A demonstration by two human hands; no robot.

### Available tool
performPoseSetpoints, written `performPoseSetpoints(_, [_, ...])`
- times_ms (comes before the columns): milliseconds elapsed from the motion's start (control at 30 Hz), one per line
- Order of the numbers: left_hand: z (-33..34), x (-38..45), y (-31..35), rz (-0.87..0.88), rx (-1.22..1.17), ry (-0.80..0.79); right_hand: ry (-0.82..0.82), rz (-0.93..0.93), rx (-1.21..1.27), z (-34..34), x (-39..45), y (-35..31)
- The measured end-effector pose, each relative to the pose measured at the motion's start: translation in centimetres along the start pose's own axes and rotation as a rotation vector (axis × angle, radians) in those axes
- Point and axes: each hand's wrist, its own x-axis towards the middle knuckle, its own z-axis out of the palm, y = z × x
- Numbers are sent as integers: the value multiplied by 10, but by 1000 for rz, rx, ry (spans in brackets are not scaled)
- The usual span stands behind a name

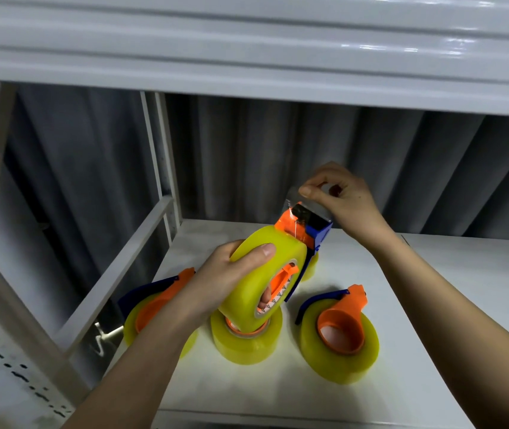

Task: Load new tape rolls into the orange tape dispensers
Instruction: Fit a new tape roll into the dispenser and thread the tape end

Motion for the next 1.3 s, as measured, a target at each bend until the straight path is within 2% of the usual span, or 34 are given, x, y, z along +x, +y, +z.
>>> performPoseSetpoints(167, [-1, -5, 2, -43, -61, 20, -42, 11, 46, -2, 2, -3])
performPoseSetpoints(333, [0, -7, 3, -43, -82, 50, 8, 21, 75, -4, -3, -1])
performPoseSetpoints(667, [5, 2, -6, 49, 8, 99, 83, 137, 80, -10, -21, -3])
performPoseSetpoints(967, [15, 2, -7, 145, -7, 145, 134, 301, 120, -12, -30, 0])
performPoseSetpoints(1300, [26, 2, -10, 153, -15, 183, 173, 317, -84, -12, -33, -1])
